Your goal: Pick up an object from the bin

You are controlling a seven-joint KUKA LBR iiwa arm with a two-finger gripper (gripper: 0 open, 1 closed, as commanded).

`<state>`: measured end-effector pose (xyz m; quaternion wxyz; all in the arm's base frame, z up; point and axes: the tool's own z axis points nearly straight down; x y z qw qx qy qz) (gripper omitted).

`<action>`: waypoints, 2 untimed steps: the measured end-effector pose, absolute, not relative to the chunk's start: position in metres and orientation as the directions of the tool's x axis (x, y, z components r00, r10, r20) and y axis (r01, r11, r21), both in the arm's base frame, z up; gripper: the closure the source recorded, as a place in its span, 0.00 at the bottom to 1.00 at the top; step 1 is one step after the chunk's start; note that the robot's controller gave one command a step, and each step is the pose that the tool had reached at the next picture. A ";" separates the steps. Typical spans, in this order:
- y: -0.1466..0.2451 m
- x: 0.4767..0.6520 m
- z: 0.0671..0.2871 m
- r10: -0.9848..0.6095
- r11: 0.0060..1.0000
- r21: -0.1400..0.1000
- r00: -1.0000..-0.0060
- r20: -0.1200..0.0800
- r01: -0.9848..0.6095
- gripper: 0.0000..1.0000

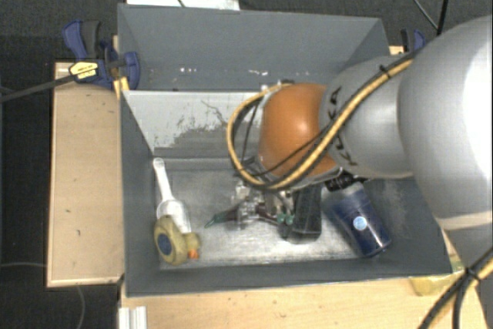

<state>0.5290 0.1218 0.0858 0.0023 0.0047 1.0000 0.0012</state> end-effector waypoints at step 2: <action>0.119 0.525 0.196 0.009 1.000 0.000 -1.000 0.002 0.009 1.00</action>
Offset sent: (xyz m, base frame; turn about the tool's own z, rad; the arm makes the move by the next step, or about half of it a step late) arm -0.0048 0.0015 0.1340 -0.0051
